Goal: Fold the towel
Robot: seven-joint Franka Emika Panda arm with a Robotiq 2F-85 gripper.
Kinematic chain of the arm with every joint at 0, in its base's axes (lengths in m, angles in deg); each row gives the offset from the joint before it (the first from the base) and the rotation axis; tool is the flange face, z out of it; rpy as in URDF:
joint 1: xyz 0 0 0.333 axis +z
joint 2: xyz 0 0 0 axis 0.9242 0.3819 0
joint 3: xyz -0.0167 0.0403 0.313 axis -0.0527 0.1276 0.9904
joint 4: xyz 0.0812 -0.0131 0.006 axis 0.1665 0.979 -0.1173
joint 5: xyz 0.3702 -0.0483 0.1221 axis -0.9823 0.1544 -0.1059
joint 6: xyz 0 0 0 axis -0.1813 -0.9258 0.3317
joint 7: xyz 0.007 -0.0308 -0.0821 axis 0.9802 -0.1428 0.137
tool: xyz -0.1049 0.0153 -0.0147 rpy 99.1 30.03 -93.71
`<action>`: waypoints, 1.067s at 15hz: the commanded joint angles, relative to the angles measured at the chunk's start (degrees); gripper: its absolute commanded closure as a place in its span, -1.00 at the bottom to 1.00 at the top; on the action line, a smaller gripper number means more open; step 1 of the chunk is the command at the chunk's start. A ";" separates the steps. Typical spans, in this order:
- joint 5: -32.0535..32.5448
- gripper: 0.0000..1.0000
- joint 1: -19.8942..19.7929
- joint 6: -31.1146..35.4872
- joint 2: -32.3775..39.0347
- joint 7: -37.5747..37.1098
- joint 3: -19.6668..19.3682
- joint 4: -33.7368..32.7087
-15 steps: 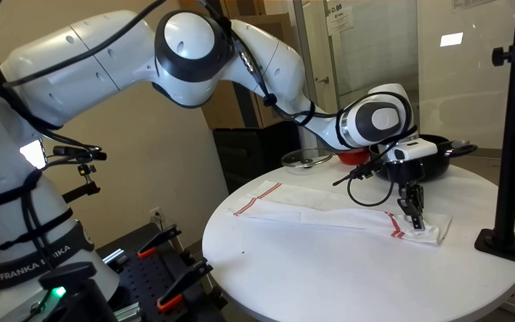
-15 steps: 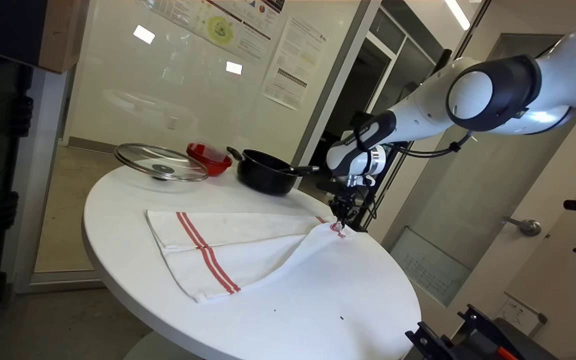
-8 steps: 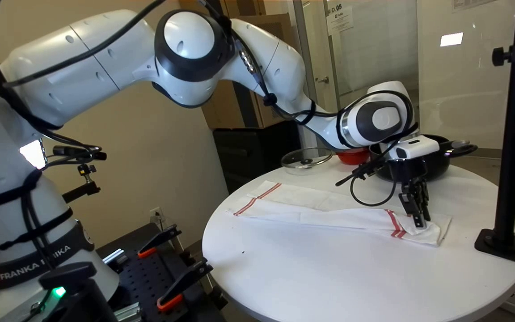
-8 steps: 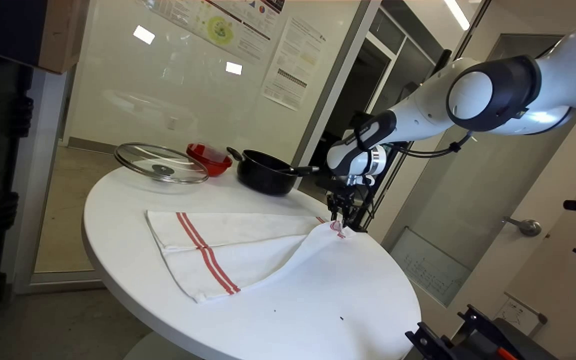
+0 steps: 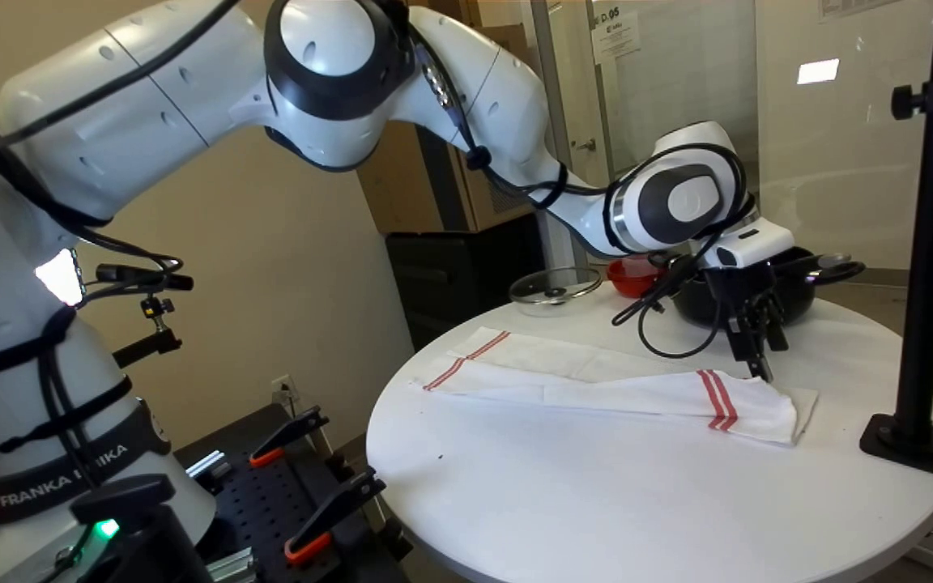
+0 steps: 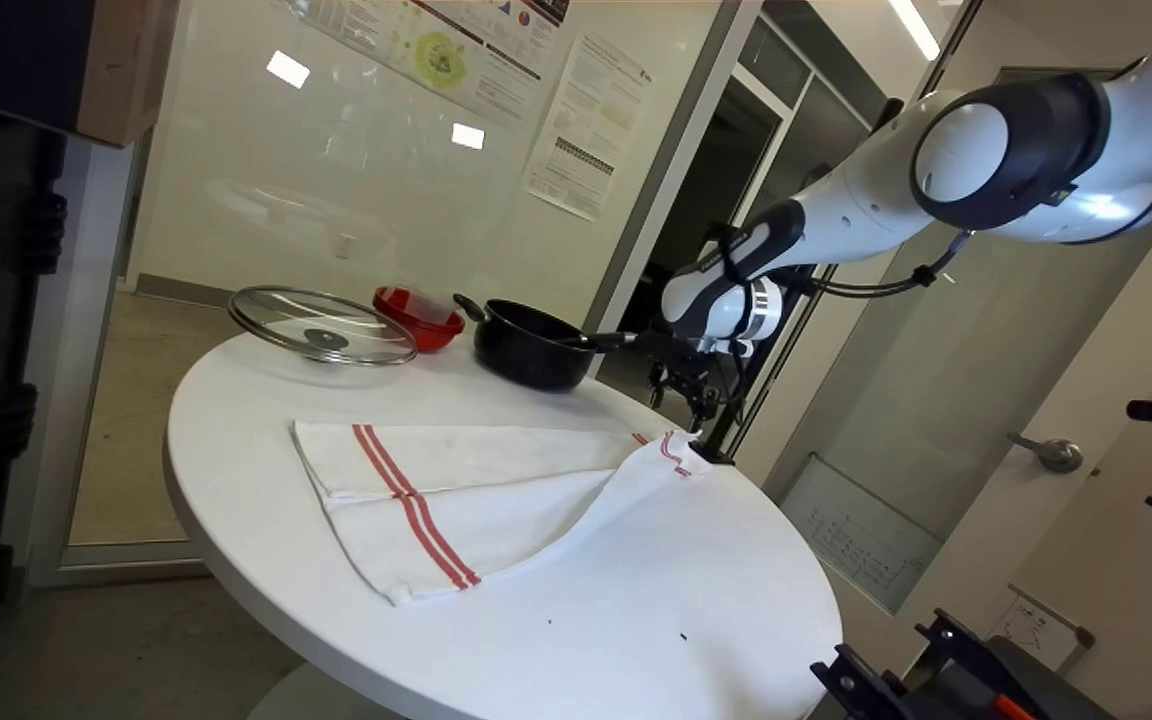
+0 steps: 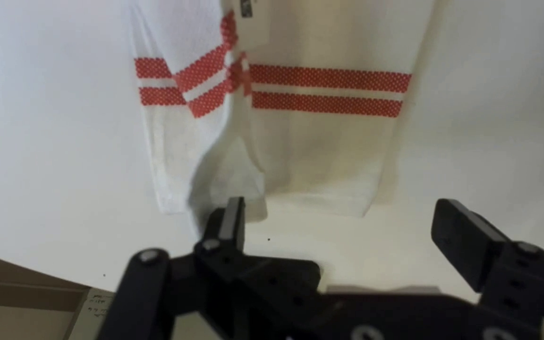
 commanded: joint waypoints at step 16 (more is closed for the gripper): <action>-0.90 -1.00 6.97 11.63 -19.97 10.86 2.33 35.26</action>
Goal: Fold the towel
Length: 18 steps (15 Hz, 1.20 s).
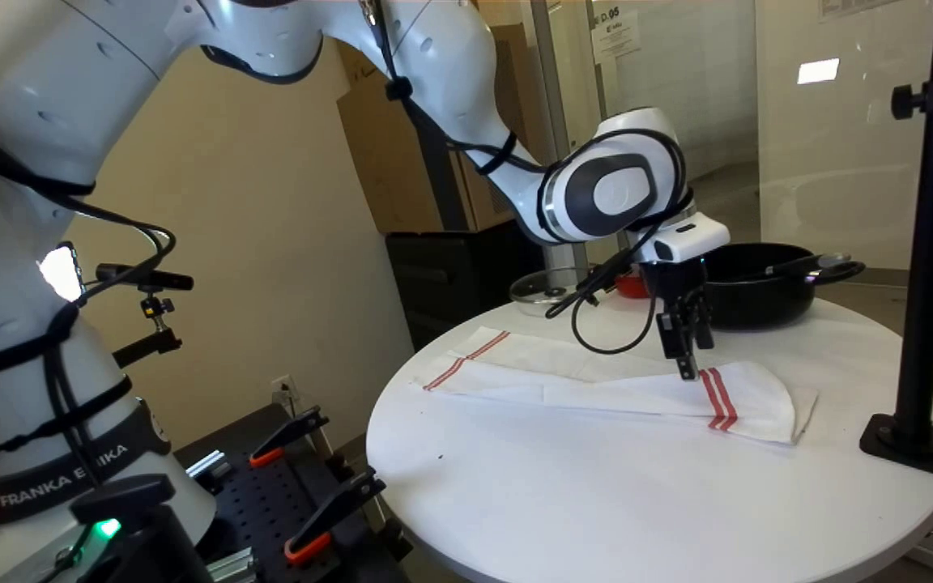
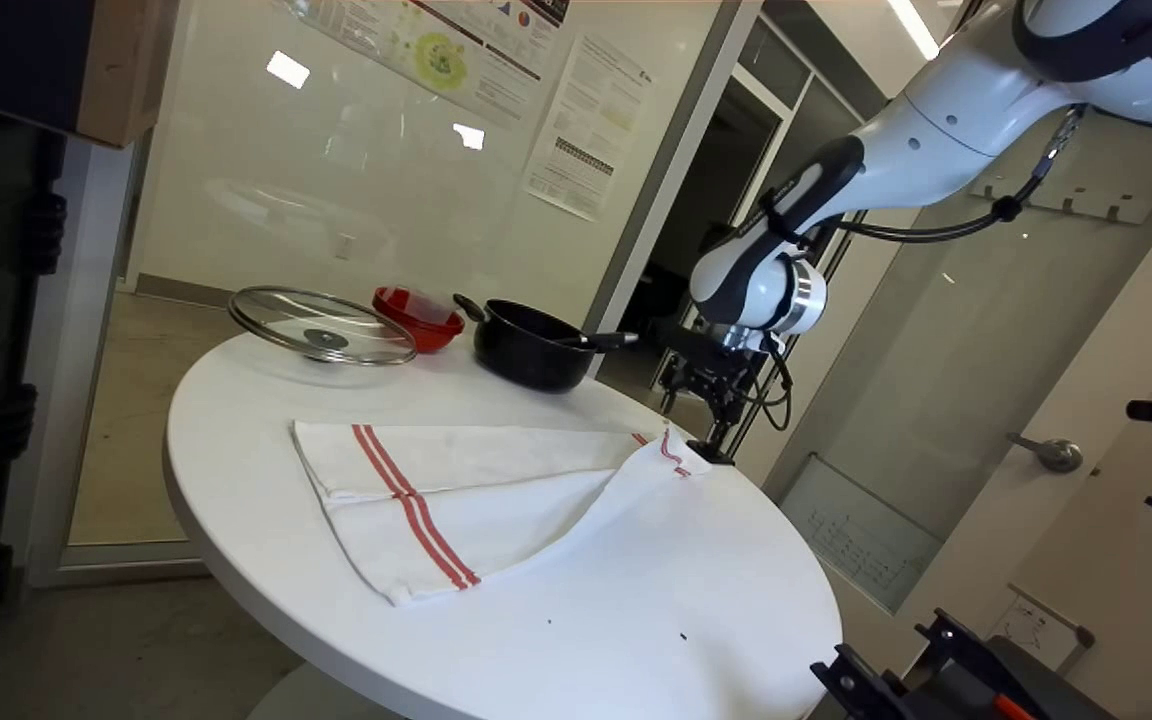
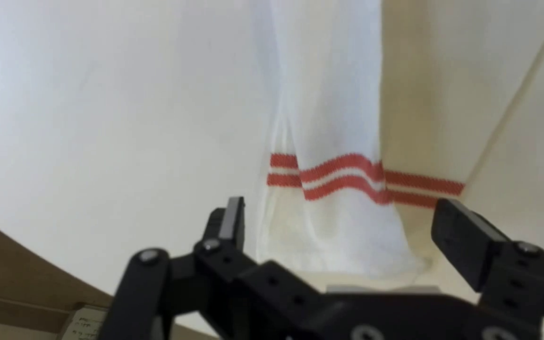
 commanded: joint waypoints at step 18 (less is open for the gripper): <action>-0.29 -1.00 22.64 13.51 -16.10 13.49 7.62 35.13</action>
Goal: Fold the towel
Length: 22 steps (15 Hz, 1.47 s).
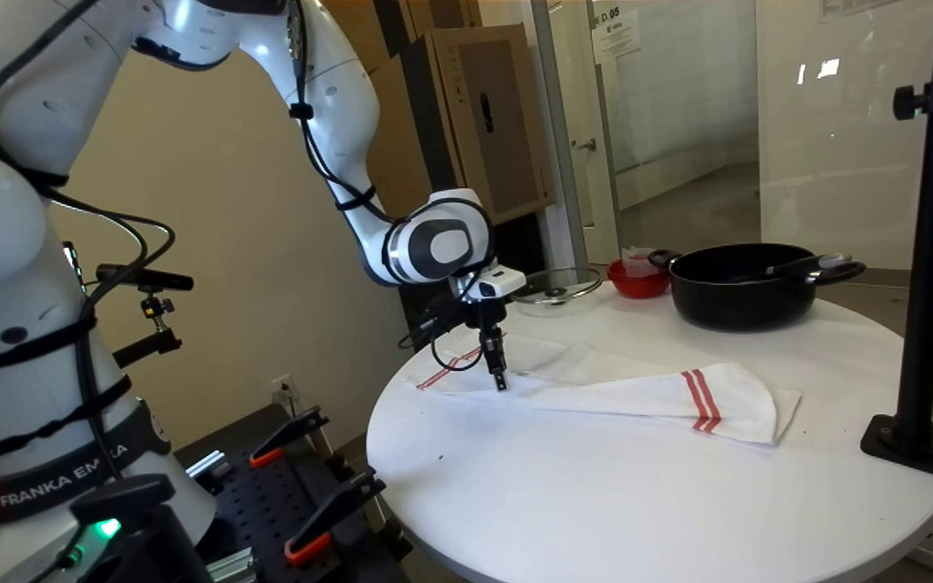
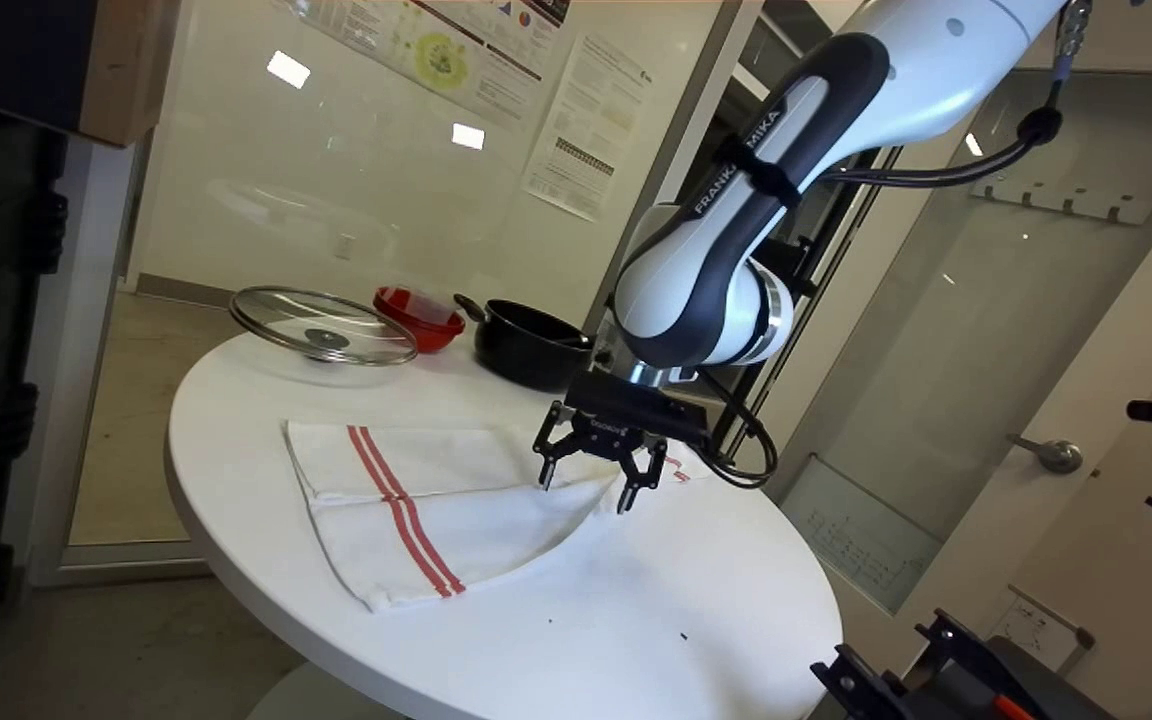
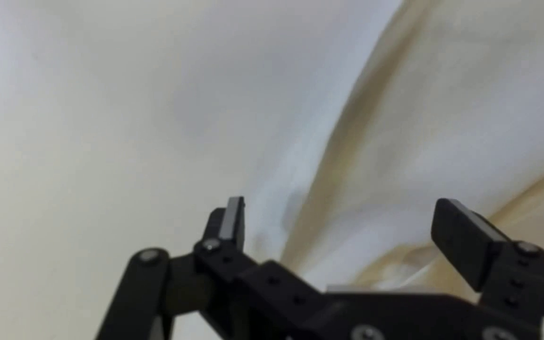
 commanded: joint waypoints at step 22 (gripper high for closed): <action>-21.56 -1.00 -12.31 -9.44 -4.05 -1.77 11.35 -3.88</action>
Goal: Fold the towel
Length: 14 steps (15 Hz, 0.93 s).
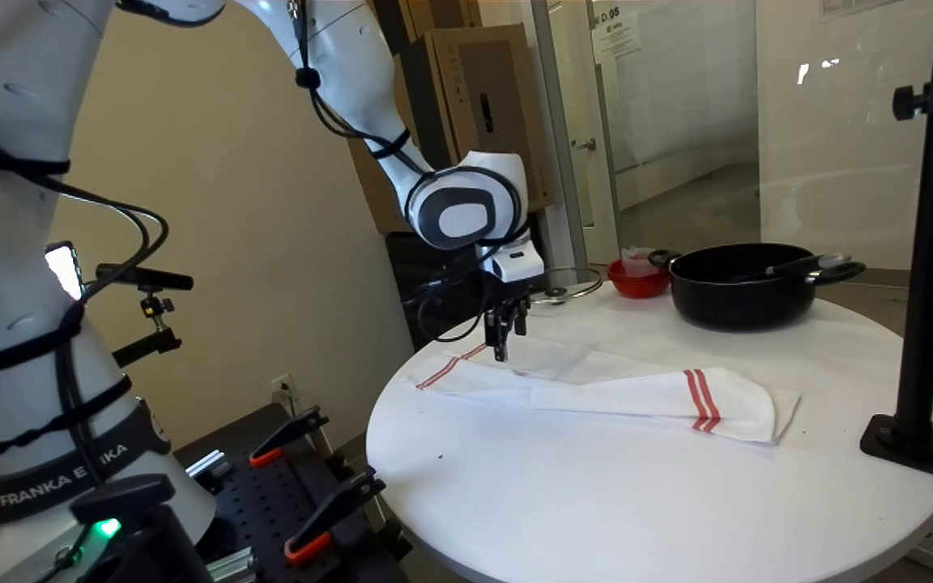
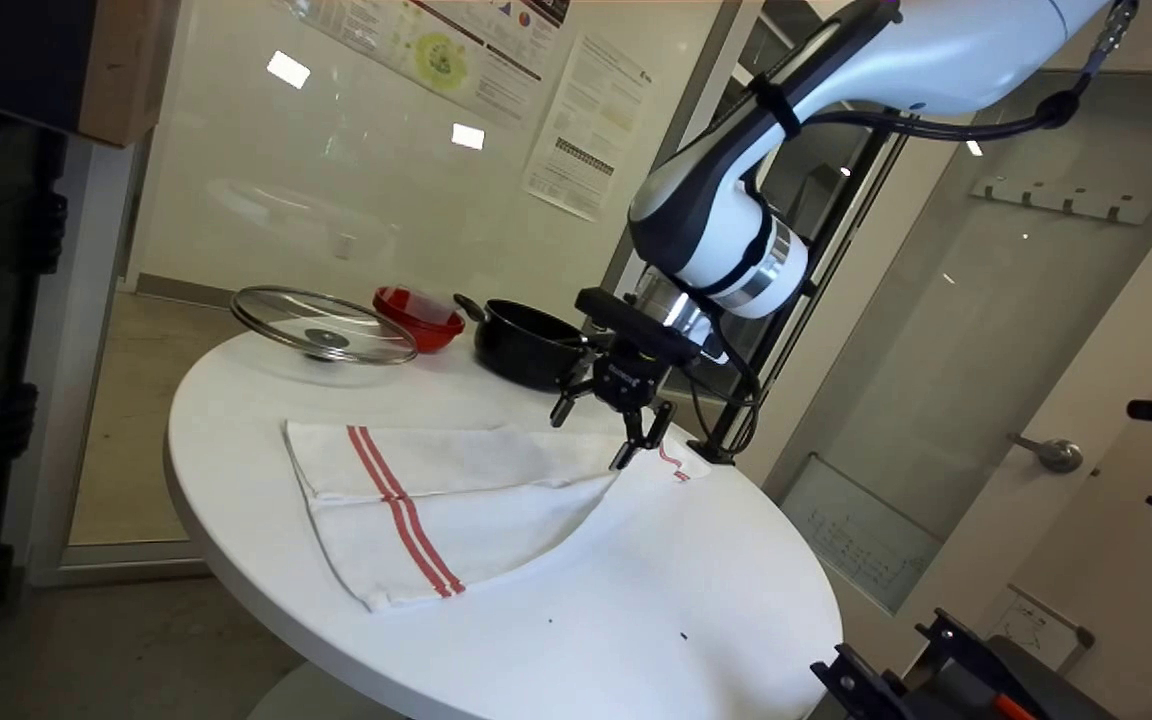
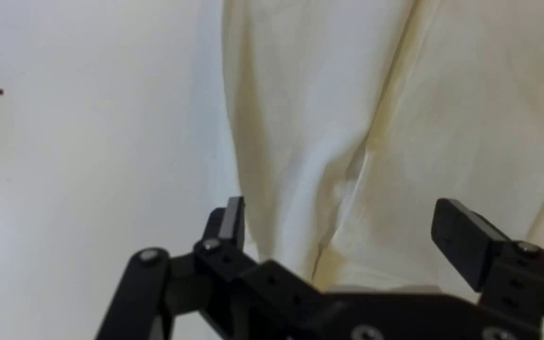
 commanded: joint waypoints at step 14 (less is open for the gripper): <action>-0.08 -1.00 13.96 -2.10 2.48 -0.45 7.63 1.51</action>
